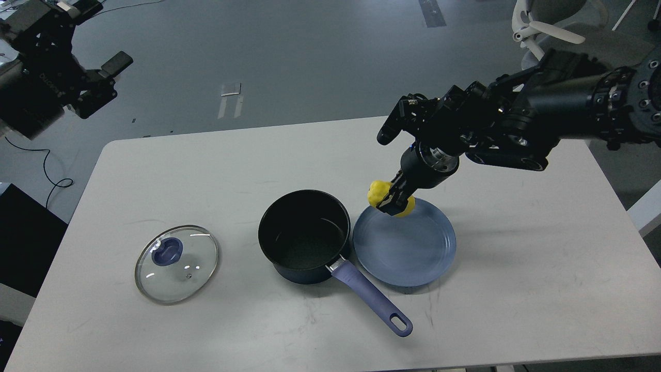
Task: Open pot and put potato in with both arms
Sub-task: 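Lift the potato with the right gripper and move it over the pot, then open the right gripper to drop the potato into the pot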
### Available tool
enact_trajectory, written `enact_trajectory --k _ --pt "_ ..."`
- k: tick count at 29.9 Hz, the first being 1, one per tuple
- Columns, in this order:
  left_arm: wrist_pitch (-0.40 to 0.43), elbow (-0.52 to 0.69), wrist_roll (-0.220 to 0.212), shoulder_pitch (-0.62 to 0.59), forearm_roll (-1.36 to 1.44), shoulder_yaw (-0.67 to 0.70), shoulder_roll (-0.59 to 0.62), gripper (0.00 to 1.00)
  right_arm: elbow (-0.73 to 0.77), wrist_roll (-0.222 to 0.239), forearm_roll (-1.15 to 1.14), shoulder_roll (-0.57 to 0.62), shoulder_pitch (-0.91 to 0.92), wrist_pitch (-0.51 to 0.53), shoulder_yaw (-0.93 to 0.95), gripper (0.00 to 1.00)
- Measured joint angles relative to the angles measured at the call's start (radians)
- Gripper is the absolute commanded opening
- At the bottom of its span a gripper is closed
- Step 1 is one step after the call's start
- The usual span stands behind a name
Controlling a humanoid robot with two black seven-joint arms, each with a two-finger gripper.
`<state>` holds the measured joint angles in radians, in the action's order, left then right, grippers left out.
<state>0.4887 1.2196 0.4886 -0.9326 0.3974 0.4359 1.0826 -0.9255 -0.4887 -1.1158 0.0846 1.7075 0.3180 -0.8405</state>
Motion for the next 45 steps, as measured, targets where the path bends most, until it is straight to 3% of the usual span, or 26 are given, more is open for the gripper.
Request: enact_trajectory --k 6,11,30,31,34,37,45 --pt "0.000 0.000 0.000 0.000 0.000 0.000 -0.005 0.98 -0.011 0.000 0.056 -0.019 0.037 0.001 0.111 0.21" --pt "0.000 0.000 0.000 0.000 0.000 0.001 -0.003 0.98 0.015 0.000 0.196 -0.080 0.024 0.001 0.110 0.21" --pt "0.000 0.002 0.000 0.000 -0.002 0.001 0.002 0.98 0.069 0.000 0.433 -0.085 -0.147 -0.009 0.118 0.22" --pt "0.000 0.001 0.000 0.000 -0.002 0.001 0.002 0.98 0.068 0.000 0.446 -0.085 -0.152 -0.012 0.122 0.25" --pt "0.000 0.002 0.000 0.000 -0.002 0.001 0.002 0.98 0.067 0.000 0.471 -0.085 -0.162 -0.014 0.127 0.50" --pt "0.000 0.002 0.000 0.000 -0.002 0.000 0.002 0.98 0.065 0.000 0.478 -0.085 -0.170 -0.014 0.127 0.56" --pt "0.000 0.002 0.000 0.001 -0.002 0.000 0.001 0.98 0.063 0.000 0.511 -0.085 -0.179 -0.011 0.130 0.93"
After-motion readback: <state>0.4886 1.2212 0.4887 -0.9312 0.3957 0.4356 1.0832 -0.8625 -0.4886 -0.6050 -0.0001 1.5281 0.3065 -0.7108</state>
